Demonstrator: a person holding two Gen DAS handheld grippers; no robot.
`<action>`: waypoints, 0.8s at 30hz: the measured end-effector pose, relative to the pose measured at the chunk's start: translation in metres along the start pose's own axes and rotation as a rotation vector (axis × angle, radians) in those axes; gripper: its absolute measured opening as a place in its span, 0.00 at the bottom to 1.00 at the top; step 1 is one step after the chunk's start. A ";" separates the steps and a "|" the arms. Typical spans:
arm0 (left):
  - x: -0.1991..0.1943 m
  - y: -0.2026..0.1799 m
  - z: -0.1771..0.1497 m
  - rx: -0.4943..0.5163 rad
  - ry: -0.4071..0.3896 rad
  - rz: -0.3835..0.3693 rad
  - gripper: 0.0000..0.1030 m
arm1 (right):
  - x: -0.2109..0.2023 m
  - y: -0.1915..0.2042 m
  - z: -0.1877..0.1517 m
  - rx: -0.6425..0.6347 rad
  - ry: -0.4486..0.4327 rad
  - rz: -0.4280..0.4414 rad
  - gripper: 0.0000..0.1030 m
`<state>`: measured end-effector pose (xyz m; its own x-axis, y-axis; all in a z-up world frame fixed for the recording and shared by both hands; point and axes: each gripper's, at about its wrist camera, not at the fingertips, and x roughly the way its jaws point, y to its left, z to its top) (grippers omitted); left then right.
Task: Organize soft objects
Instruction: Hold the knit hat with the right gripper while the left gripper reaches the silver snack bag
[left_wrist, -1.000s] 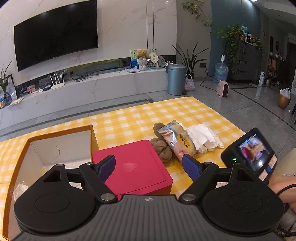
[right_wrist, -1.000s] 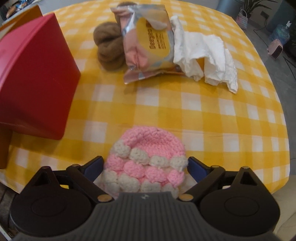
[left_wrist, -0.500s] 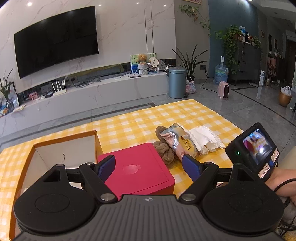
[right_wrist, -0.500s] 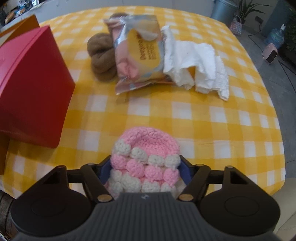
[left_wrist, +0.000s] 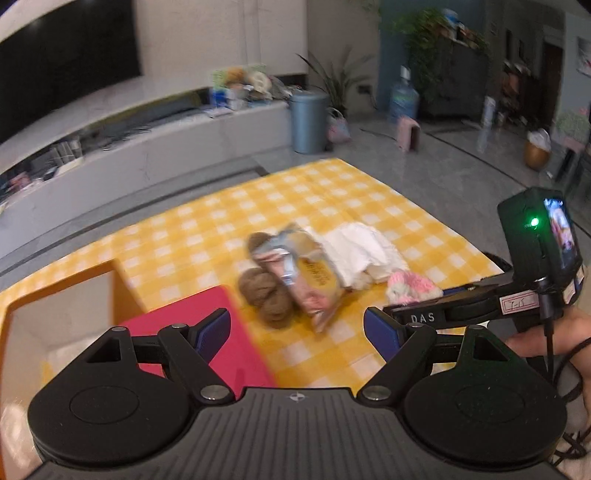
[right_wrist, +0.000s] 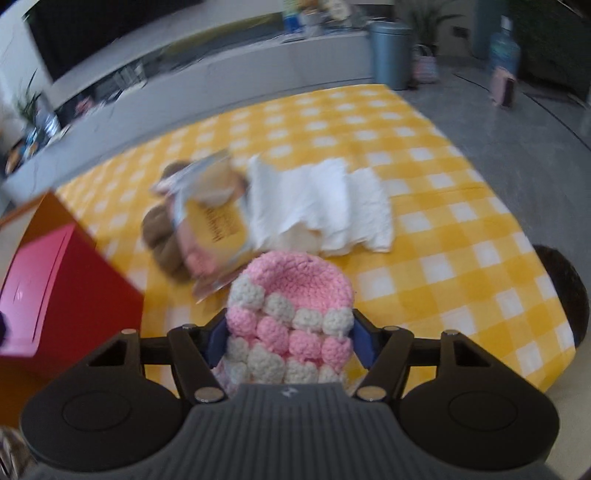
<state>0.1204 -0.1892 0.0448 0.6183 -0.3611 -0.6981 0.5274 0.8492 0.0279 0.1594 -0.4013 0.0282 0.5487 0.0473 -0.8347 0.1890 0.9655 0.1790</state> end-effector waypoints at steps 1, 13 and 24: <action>0.008 -0.005 0.004 0.017 0.019 -0.020 0.93 | -0.001 -0.004 0.001 0.015 -0.004 -0.002 0.64; 0.128 0.002 0.021 -0.101 0.230 -0.028 0.92 | -0.011 -0.036 0.004 0.102 -0.042 0.033 0.63; 0.156 -0.009 0.017 -0.143 0.212 -0.070 0.88 | -0.019 -0.052 0.005 0.138 -0.075 0.026 0.63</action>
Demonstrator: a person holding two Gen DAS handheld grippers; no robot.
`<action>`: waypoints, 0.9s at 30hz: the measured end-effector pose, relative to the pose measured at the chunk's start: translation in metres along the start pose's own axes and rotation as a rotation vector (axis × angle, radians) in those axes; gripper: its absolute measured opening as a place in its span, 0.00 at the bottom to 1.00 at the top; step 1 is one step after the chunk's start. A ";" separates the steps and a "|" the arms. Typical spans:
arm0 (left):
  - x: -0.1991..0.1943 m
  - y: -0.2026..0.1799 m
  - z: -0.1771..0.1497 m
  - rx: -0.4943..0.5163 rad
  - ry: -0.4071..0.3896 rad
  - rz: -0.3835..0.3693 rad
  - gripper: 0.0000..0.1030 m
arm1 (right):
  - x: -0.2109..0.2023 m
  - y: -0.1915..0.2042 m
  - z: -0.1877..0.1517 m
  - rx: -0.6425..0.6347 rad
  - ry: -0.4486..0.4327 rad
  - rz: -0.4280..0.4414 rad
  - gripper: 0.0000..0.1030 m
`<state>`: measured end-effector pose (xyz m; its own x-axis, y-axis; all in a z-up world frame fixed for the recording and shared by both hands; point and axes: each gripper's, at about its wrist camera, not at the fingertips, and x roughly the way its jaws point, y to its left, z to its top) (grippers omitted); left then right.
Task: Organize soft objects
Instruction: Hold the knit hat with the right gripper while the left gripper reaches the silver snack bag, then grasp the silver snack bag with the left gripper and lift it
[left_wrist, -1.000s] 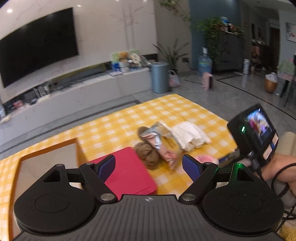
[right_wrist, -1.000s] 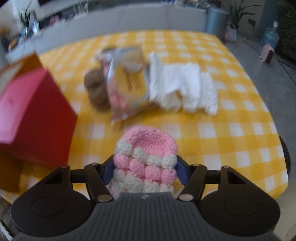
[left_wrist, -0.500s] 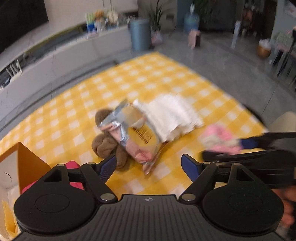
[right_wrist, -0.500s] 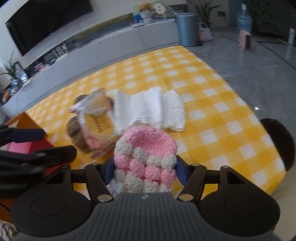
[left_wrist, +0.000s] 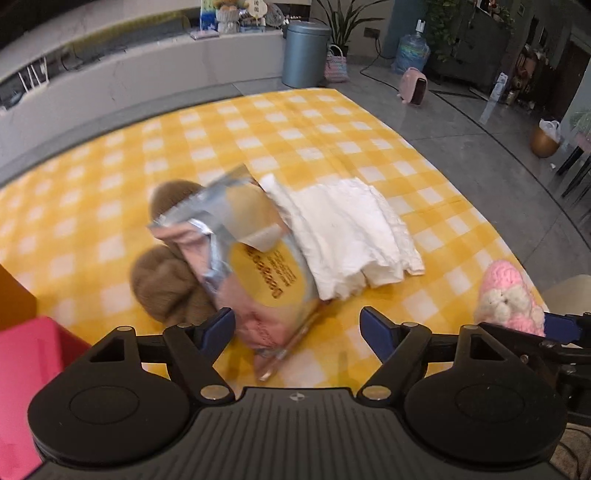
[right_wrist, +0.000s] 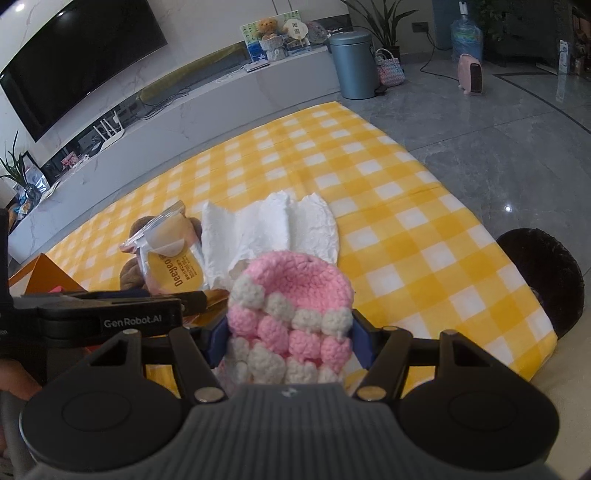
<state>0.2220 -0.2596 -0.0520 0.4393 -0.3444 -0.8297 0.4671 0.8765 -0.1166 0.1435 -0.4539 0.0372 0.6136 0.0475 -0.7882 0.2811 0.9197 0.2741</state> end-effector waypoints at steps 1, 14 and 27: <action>0.002 -0.001 0.000 0.000 -0.001 0.016 0.87 | 0.000 -0.001 0.000 0.003 0.000 0.001 0.63; 0.024 0.018 -0.021 -0.220 -0.019 -0.066 0.72 | 0.001 0.002 -0.001 -0.002 0.006 -0.009 0.63; 0.026 0.019 -0.032 -0.268 -0.132 -0.070 0.45 | 0.000 -0.001 -0.001 0.012 -0.010 -0.040 0.63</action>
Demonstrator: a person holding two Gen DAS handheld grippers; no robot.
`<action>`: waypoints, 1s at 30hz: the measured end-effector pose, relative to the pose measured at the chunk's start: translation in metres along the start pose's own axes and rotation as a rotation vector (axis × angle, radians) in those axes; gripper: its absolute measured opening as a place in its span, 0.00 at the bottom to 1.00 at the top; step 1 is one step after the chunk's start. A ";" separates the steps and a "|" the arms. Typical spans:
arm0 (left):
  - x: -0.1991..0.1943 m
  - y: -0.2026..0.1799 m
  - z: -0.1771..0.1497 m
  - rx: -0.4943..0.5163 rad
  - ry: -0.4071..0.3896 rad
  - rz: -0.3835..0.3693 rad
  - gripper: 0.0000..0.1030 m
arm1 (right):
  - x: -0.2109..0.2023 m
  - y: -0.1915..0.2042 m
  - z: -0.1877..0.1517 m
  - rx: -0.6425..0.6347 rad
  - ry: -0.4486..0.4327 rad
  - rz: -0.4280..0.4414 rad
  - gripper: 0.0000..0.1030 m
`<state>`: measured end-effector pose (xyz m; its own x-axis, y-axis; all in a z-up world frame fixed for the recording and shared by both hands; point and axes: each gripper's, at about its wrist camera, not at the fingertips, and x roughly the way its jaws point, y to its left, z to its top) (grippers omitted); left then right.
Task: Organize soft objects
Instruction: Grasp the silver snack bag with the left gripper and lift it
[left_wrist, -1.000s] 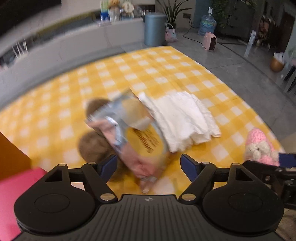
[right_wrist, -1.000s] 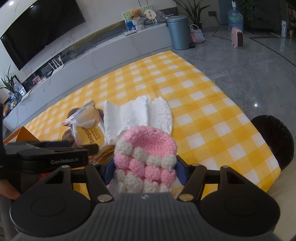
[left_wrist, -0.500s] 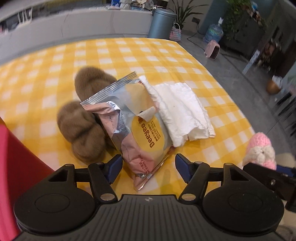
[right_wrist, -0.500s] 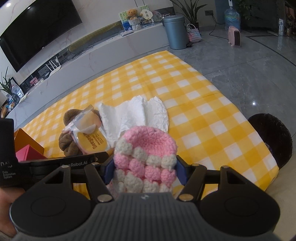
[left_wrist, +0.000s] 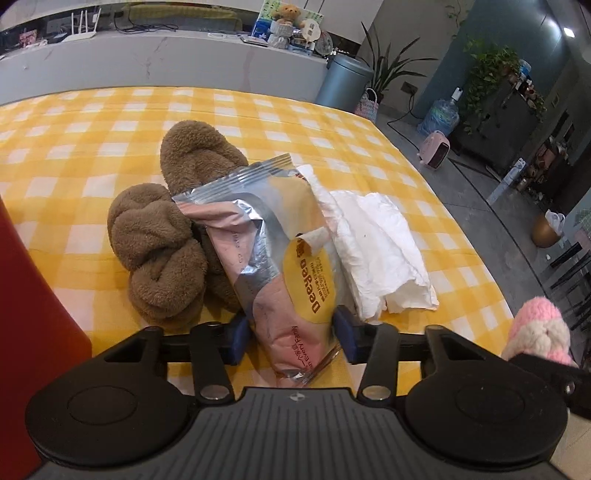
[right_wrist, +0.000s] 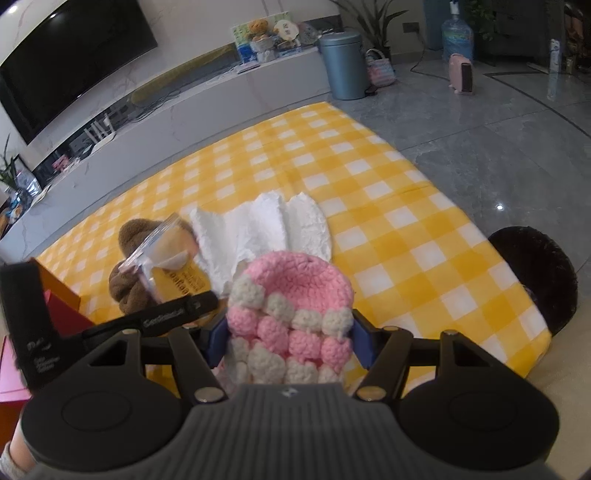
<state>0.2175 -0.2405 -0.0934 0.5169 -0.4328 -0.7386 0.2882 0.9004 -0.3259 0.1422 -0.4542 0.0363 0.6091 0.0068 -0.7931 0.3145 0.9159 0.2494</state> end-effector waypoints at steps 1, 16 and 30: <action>-0.002 -0.001 0.000 0.005 0.008 0.007 0.38 | 0.000 -0.001 0.000 0.004 -0.004 -0.008 0.63; -0.064 -0.024 -0.027 0.261 0.138 -0.010 0.21 | 0.002 0.001 0.001 -0.007 -0.001 -0.025 0.63; -0.041 -0.021 -0.056 0.277 0.086 -0.227 0.51 | 0.003 0.002 0.000 -0.013 0.000 -0.018 0.63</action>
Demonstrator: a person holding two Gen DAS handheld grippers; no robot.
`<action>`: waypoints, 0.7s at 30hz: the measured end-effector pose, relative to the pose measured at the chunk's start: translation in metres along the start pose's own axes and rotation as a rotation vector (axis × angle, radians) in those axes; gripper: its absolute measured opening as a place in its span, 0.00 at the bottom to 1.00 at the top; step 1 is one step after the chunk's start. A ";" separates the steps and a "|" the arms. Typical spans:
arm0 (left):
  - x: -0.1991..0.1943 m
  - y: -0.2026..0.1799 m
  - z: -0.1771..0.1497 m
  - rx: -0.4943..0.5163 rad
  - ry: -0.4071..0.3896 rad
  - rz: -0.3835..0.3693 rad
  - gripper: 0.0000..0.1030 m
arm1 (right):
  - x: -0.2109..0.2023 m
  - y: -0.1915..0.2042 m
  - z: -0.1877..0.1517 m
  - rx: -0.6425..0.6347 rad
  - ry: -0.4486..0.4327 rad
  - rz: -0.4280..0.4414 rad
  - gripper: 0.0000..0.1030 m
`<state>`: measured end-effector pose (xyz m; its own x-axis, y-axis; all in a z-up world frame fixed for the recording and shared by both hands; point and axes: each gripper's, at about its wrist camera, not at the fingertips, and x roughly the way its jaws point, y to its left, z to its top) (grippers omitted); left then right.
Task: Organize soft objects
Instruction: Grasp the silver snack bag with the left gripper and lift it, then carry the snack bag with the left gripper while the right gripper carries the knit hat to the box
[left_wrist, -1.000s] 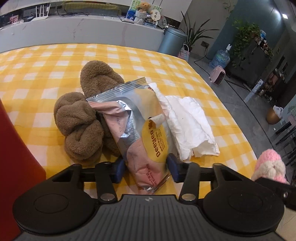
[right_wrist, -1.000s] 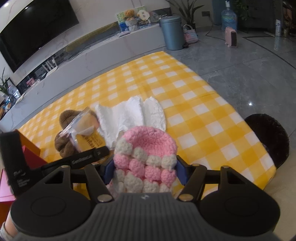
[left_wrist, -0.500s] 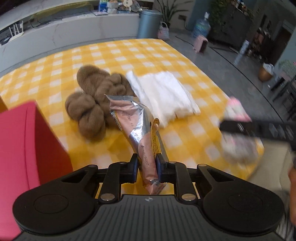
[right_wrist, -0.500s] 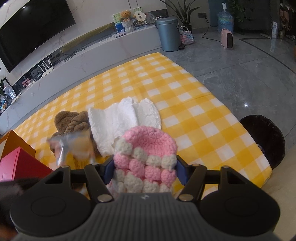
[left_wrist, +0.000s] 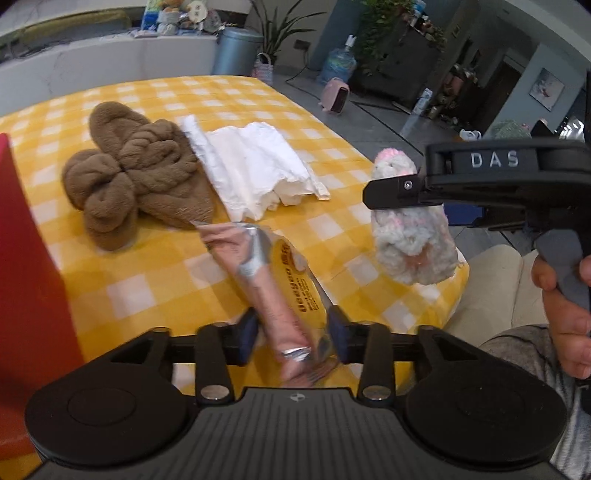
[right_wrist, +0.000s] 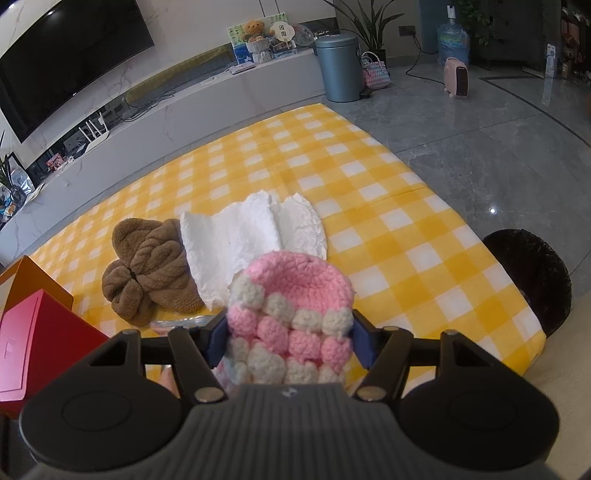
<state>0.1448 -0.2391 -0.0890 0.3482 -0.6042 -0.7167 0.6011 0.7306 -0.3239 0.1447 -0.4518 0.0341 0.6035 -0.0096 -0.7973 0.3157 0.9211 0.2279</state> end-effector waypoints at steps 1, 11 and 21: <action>0.003 -0.002 0.000 0.012 -0.014 0.009 0.53 | 0.000 0.000 0.000 -0.002 0.002 -0.001 0.63; 0.030 -0.013 0.012 0.001 -0.068 0.169 0.67 | 0.003 -0.004 0.000 0.015 0.007 -0.002 0.63; 0.023 -0.026 0.015 0.078 -0.043 0.176 0.37 | 0.003 -0.004 -0.001 0.019 0.004 -0.008 0.63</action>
<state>0.1475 -0.2765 -0.0878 0.4819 -0.4837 -0.7306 0.5817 0.8002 -0.1460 0.1444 -0.4553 0.0305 0.5979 -0.0149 -0.8014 0.3338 0.9136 0.2321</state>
